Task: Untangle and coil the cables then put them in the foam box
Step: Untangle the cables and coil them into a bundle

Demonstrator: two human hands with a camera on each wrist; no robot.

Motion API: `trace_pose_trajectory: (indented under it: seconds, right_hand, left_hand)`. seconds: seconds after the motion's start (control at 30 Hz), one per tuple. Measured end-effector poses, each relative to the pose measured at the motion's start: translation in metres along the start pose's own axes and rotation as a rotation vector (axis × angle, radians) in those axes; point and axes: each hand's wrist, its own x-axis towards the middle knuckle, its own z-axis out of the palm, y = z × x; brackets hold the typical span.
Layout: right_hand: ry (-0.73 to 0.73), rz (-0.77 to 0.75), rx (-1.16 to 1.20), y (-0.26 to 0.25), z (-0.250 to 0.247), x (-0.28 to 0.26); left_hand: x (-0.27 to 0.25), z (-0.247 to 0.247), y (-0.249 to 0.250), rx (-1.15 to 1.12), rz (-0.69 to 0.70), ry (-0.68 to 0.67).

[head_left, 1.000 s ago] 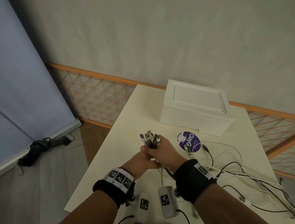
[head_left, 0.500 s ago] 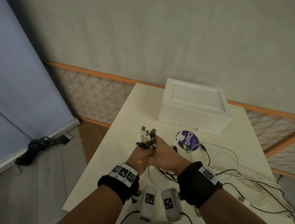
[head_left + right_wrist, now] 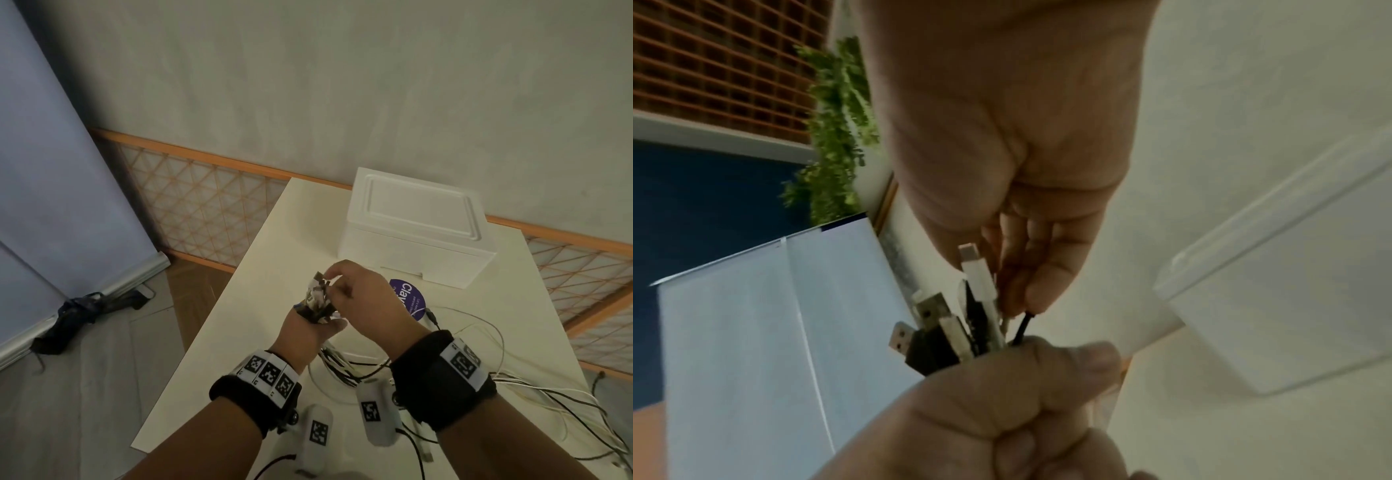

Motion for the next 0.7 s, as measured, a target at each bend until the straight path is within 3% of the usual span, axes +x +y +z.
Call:
trace_pose_trajectory:
  seconds: [0.1, 0.2, 0.3, 0.43, 0.53, 0.6, 0.7]
  right_hand:
    - [-0.072, 0.074, 0.132, 0.002, 0.003, 0.000]
    - [-0.124, 0.070, 0.045, 0.005, 0.006, 0.001]
    - [-0.081, 0.031, -0.042, 0.002, 0.001, 0.004]
    - [0.030, 0.045, 0.110, 0.001, 0.004, 0.008]
    - [0.033, 0.010, 0.179, -0.002, 0.004, 0.007]
    - [-0.043, -0.037, 0.132, -0.003, -0.001, 0.007]
    - [-0.287, -0.057, -0.005, -0.005, -0.009, 0.009]
  left_hand:
    - [0.004, -0.001, 0.001, -0.092, -0.003, 0.038]
    - [0.000, 0.001, 0.005, -0.118, -0.012, 0.020]
    - [-0.001, 0.003, 0.007, -0.007, 0.010, 0.025]
    - [0.007, -0.001, 0.008, 0.109, -0.005, -0.001]
    - [0.005, -0.001, 0.007, 0.117, 0.006, -0.027]
    - [0.004, -0.002, 0.003, 0.135, 0.025, -0.062]
    - [0.004, -0.003, 0.000, 0.197, 0.064, -0.134]
